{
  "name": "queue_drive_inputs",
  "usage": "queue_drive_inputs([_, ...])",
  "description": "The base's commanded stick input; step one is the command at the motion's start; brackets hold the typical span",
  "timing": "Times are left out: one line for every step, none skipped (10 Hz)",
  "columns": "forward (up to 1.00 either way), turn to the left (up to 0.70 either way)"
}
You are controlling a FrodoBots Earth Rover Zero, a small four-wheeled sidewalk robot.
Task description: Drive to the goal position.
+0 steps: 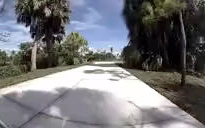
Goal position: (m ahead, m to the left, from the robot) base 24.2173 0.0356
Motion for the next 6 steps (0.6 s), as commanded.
queue_drive_inputs([0.82, -0.04])
queue_drive_inputs([0.82, 0.0])
queue_drive_inputs([0.82, 0.0])
queue_drive_inputs([0.82, 0.0])
queue_drive_inputs([0.82, 0.0])
queue_drive_inputs([0.82, 0.0])
